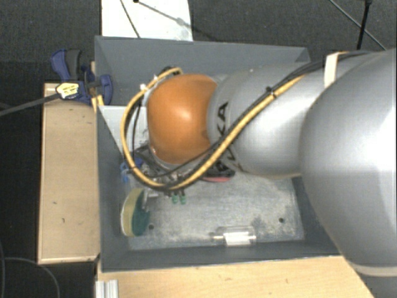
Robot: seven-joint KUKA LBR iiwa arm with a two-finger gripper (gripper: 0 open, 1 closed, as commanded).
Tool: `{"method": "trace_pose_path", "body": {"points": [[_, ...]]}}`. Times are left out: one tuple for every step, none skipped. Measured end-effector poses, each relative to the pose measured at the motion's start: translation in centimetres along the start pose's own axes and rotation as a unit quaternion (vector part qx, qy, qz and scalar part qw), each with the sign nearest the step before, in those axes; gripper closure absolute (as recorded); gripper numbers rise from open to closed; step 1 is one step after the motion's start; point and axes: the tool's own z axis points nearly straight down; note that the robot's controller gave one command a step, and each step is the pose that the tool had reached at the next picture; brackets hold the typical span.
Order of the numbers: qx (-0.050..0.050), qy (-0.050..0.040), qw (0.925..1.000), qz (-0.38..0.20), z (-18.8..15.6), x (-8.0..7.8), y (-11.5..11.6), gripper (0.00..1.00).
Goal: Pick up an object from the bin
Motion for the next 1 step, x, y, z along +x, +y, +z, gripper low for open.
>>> {"method": "trace_pose_path", "body": {"points": [[0.0, -0.0007, 1.0, 0.0, -8.26, 0.57, -0.67, 1.0]]}}
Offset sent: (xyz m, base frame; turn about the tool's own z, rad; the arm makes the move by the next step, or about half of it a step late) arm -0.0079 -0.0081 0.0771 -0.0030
